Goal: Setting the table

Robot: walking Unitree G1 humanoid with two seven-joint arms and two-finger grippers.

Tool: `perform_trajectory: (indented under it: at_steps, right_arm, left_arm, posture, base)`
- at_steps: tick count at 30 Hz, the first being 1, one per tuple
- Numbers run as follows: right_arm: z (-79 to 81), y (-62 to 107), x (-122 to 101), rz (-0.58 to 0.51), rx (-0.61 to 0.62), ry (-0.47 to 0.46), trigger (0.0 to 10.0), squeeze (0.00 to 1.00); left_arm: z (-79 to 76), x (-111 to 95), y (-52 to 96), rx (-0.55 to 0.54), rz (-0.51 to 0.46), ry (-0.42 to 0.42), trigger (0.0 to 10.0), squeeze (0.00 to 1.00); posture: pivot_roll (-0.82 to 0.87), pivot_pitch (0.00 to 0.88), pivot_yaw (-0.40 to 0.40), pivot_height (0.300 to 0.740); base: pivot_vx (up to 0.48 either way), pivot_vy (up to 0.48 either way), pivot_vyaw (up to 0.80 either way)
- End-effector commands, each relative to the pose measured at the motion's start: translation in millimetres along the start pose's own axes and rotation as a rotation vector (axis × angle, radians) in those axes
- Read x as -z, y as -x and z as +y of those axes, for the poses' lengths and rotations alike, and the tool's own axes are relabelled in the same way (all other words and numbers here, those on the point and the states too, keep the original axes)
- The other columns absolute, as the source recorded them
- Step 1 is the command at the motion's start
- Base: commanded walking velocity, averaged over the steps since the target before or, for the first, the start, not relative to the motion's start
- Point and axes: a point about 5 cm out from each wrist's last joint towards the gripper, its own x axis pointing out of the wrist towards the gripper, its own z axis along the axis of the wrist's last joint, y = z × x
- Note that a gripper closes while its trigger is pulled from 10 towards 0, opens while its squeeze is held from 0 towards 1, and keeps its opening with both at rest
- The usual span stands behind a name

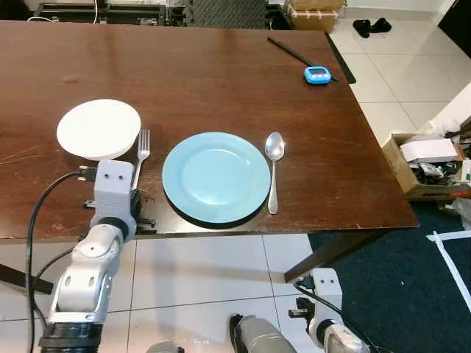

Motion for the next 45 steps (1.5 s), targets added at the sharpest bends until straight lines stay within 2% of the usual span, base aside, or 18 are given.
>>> perform_trajectory:
  at_steps: [1,20,40,41,42,43,45]
  right_arm:
    - [-0.9,2.7,7,0.020,0.008,-0.011,10.0,0.00]
    - [0.4,1.9,6,0.020,0.007,-0.010,10.0,0.00]
    - [0.4,1.7,6,0.020,0.004,-0.005,10.0,0.00]
    - [0.6,1.6,6,0.019,0.003,-0.005,10.0,0.00]
    - [0.6,1.6,6,0.019,0.003,-0.005,10.0,0.00]
    - [0.9,1.4,6,0.019,0.003,-0.005,10.0,0.00]
    - [0.9,1.4,6,0.019,0.003,-0.005,10.0,0.00]
  left_arm:
    - [-3.1,28,1.0,-0.003,0.144,0.011,0.0,0.00]
    - [10.3,20,-6.5,-0.037,0.124,-0.018,0.0,0.00]
    - [14.0,25,3.4,-0.044,0.147,-0.024,0.0,0.00]
    - [13.9,25,3.2,-0.042,0.148,-0.026,7.3,0.00]
    - [13.9,25,3.2,-0.042,0.148,-0.026,7.3,0.00]
    - [13.8,25,3.1,-0.039,0.148,-0.021,10.0,0.00]
    - [13.8,25,3.1,-0.039,0.148,-0.021,10.0,0.00]
  posture:
    - [0.01,0.145,-0.030,0.740]
    - [0.01,0.136,-0.025,0.740]
    - [0.02,0.121,-0.026,0.740]
    - [0.02,0.122,-0.027,0.740]
    - [0.02,0.122,-0.027,0.740]
    - [0.02,0.122,-0.027,0.740]
    - [0.02,0.122,-0.027,0.740]
  base:
    - [0.000,0.000,0.00]
    - [0.000,0.000,0.00]
    - [0.000,0.000,0.00]
    - [0.000,0.000,0.00]
    - [0.000,0.000,0.00]
    - [0.000,0.000,0.00]
    - [0.000,0.000,0.00]
